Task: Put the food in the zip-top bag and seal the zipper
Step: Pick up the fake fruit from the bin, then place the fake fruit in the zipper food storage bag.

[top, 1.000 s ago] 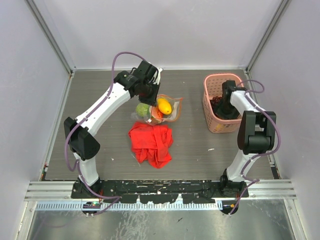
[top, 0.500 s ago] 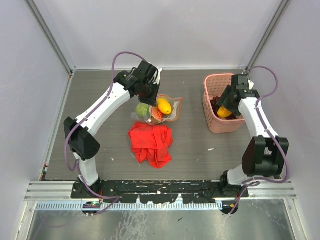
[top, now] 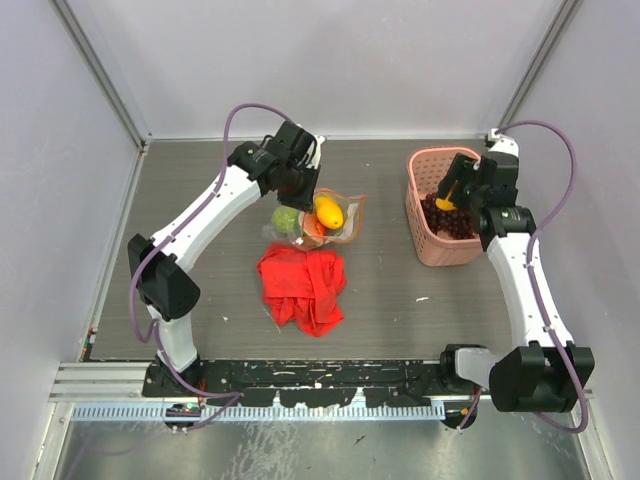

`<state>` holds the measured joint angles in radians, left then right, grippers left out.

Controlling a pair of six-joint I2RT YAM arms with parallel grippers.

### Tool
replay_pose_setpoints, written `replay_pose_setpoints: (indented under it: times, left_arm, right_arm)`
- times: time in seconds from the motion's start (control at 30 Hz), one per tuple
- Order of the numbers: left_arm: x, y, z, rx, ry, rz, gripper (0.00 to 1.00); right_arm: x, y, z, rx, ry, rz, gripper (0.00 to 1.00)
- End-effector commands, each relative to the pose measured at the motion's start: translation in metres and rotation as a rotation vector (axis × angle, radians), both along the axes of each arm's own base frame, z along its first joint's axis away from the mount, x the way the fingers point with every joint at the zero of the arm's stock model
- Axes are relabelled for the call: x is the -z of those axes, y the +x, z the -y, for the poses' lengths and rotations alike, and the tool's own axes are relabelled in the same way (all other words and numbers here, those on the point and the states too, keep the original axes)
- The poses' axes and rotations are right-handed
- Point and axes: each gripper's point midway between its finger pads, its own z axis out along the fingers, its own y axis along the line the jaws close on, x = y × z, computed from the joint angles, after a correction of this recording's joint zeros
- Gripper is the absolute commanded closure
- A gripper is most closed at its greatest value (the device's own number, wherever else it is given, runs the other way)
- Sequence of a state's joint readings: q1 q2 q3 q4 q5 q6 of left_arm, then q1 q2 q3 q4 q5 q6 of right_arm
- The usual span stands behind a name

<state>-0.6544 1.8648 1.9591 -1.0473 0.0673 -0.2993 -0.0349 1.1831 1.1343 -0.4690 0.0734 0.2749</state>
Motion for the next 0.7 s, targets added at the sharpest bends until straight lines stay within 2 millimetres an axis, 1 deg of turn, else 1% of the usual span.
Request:
replay_pose_setpoints:
  times: [0.0,0.1,0.23,0.3,0.47,0.6,0.67]
  left_arm:
    - [-0.028,0.002,0.003,0.008,-0.053,0.067,1.0]
    - [-0.028,0.003,0.003,0.008,-0.047,0.064,1.0]
    - [-0.027,0.004,0.003,0.006,-0.045,0.061,1.0]
    - [-0.028,0.004,0.005,0.007,-0.054,0.057,1.0]
    - [-0.028,0.001,0.011,0.014,-0.079,0.034,1.0]
    - [-0.028,0.001,0.014,0.012,-0.091,0.025,1.0]
    - [-0.027,0.001,0.016,0.012,-0.098,0.016,1.0]
  right_arm:
    - [-0.054,0.007,-0.036,-0.151,-0.013,0.214,0.82]
    - [-0.063,0.006,-0.061,-0.227,-0.003,0.272,0.83]
    - [-0.068,0.004,-0.095,-0.314,0.024,0.335,0.83]
    - [-0.066,0.002,-0.116,-0.359,0.057,0.362,0.85]
    - [-0.055,-0.004,-0.156,-0.417,0.145,0.422,0.87]
    - [-0.049,-0.011,-0.185,-0.452,0.212,0.465,0.87]
    - [-0.043,-0.013,-0.196,-0.453,0.226,0.48,0.87]
